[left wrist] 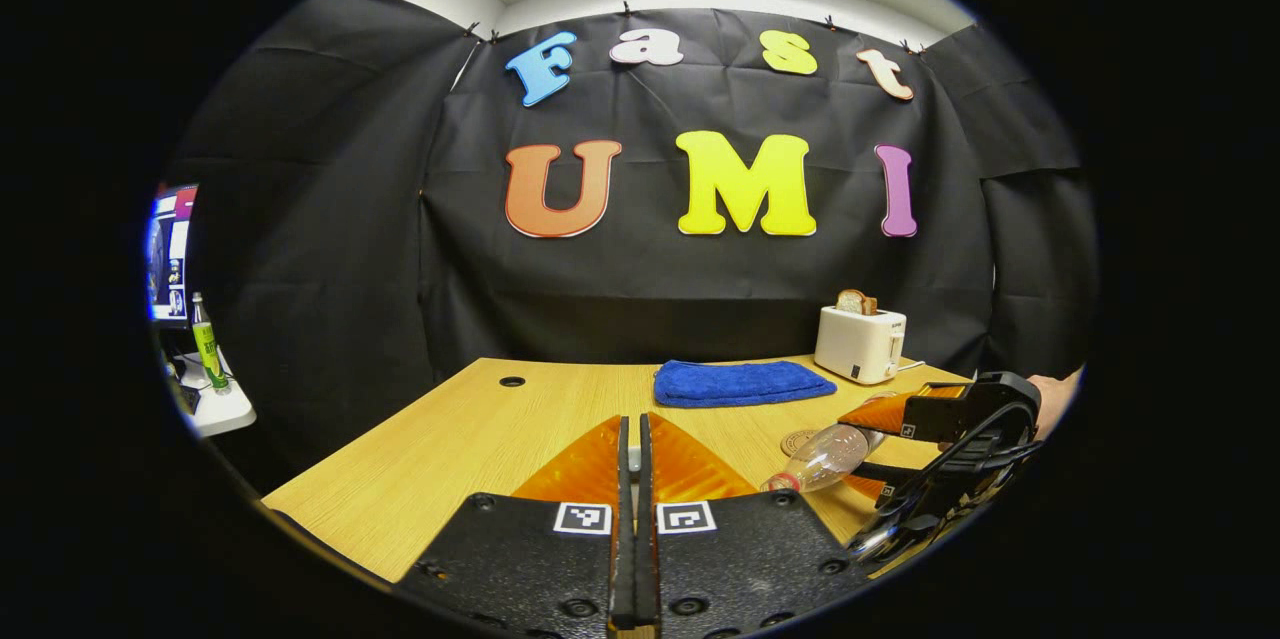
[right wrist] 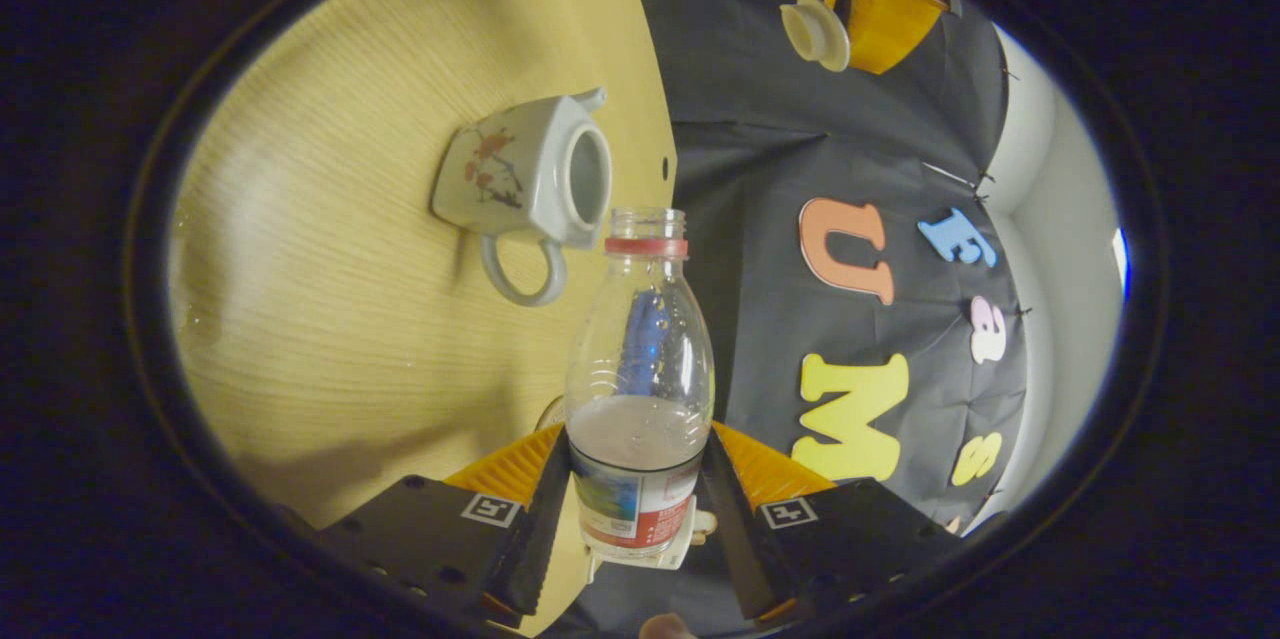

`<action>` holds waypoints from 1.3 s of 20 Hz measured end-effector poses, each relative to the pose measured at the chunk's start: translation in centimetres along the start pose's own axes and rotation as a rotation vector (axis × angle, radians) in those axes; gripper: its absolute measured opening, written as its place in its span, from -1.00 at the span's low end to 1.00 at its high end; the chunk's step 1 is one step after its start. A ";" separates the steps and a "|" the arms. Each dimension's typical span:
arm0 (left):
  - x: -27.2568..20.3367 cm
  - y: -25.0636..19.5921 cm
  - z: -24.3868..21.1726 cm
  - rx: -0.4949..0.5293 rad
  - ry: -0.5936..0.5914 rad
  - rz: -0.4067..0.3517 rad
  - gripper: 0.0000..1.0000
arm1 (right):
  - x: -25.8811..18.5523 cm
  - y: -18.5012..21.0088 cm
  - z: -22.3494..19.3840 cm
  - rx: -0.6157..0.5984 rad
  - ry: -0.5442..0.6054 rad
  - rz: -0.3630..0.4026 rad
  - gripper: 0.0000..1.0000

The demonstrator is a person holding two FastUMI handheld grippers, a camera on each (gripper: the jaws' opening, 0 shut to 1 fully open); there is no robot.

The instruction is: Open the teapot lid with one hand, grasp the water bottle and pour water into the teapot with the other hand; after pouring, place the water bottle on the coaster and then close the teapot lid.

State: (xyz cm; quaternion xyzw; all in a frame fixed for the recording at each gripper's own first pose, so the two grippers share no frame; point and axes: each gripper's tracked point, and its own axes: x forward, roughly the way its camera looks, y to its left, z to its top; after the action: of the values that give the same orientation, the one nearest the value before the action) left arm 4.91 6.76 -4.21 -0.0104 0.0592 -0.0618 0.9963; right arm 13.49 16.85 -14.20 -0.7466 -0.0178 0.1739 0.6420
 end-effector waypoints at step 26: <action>-0.6 0.7 0.4 0.003 -0.001 0.008 -0.94 | -1.2 -1.9 0.8 -0.272 -0.035 -0.088 0.43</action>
State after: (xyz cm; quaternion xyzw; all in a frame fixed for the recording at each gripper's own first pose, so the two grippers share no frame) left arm 4.50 7.52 -3.72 -0.0088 0.0585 -0.0577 0.9966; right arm 12.53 17.65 -12.14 -0.8221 -0.0851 0.1544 0.5414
